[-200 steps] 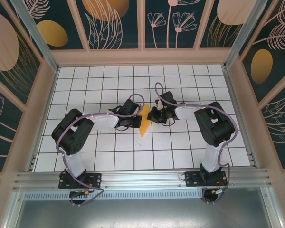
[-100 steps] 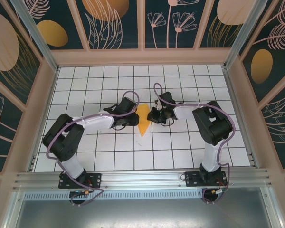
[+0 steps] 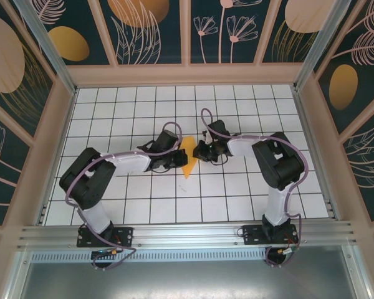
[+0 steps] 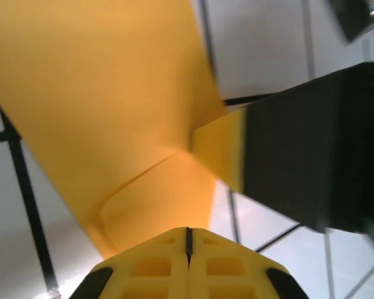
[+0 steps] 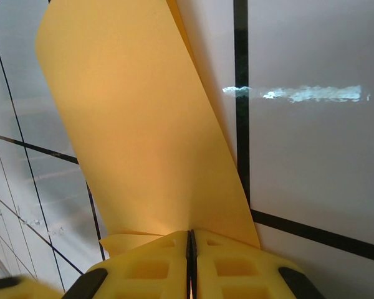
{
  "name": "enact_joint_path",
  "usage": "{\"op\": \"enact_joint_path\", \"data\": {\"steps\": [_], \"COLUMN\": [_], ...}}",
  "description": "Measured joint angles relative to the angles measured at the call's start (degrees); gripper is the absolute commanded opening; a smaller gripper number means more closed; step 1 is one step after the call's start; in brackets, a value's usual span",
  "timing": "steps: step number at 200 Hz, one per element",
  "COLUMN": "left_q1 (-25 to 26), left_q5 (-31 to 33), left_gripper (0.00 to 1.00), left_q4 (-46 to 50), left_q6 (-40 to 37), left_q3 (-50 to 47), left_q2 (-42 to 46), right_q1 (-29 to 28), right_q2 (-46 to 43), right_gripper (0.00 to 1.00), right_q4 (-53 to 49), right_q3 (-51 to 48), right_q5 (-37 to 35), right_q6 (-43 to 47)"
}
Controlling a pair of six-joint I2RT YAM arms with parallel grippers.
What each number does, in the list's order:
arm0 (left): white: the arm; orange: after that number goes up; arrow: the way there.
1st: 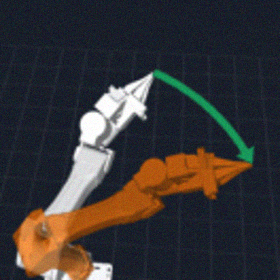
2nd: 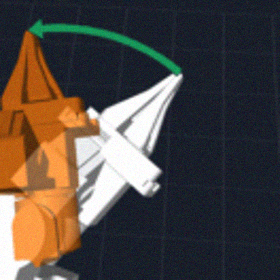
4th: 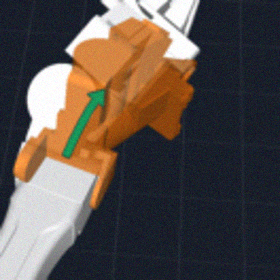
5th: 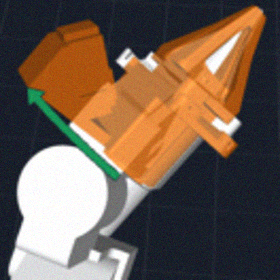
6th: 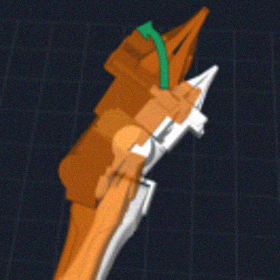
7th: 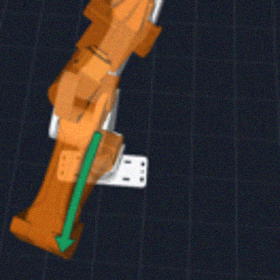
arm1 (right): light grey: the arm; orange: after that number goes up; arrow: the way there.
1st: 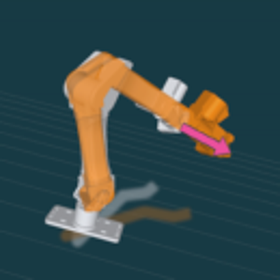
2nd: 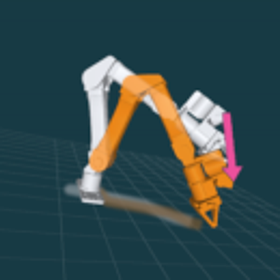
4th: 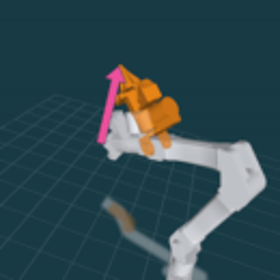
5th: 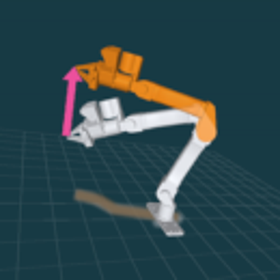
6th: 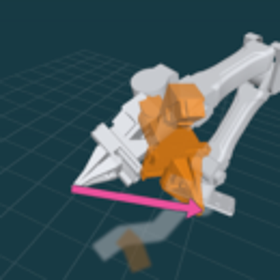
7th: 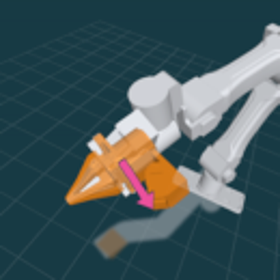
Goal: Fold a paper plane with a square sheet of paper (pick it up from the middle)
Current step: Third fold the triangle at the center of the table.
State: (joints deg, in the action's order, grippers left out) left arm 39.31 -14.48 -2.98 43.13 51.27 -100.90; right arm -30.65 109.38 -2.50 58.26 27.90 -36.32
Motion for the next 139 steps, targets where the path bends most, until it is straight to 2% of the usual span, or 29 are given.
{"op": "enact_joint_path", "data": {"steps": [77, 139], "left_q1": [0.0, 0.1], "left_q5": [2.7, 2.9], "left_gripper": [0.01, 0.00], "left_q4": [-2.3, -4.9], "left_q6": [0.5, 0.5], "left_q3": [-1.5, -3.0], "left_q2": [-2.6, -2.3], "right_q1": [0.0, -2.4], "right_q2": [-0.2, -6.6], "right_gripper": [0.16, 0.12], "right_q4": [-0.3, 1.8], "right_q3": [0.3, -3.0], "right_q5": [0.2, 2.7], "right_q6": [0.0, -2.0]}}
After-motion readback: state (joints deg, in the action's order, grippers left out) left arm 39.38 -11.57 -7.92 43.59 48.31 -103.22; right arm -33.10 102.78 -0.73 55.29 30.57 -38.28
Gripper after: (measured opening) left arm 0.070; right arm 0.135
